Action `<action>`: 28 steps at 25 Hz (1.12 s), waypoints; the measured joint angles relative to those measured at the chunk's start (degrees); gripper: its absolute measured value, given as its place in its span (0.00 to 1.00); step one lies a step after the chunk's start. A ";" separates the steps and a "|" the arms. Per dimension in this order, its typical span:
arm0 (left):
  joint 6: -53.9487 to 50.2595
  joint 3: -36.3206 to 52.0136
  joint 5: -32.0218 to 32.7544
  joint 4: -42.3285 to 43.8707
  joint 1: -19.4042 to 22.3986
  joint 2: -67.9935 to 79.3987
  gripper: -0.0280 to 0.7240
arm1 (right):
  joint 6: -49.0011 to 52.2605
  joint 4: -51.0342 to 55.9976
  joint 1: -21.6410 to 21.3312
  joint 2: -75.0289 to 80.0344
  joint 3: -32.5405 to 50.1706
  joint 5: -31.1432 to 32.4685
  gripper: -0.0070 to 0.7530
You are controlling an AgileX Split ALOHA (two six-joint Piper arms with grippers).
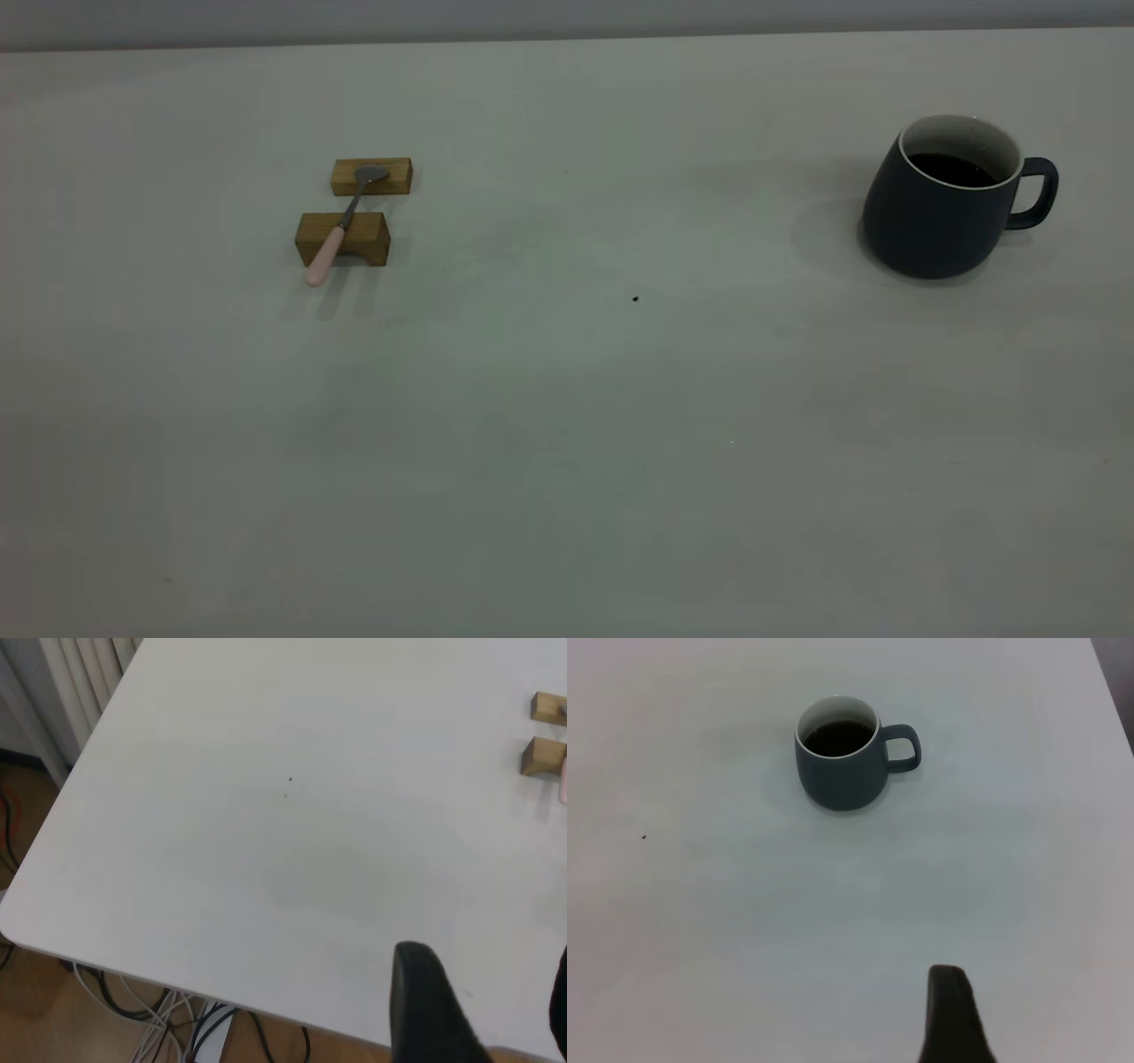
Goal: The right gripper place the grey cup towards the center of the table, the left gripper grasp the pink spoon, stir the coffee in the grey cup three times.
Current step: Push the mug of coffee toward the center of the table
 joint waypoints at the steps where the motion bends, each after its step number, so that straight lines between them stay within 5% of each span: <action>1: 0.00 0.00 0.00 0.00 0.00 0.00 0.59 | 0.00 0.00 0.00 0.00 0.00 0.00 0.72; 28: 0.00 0.00 0.00 0.00 0.00 0.00 0.59 | -0.53 1.85 0.00 1.58 -0.05 -0.31 0.72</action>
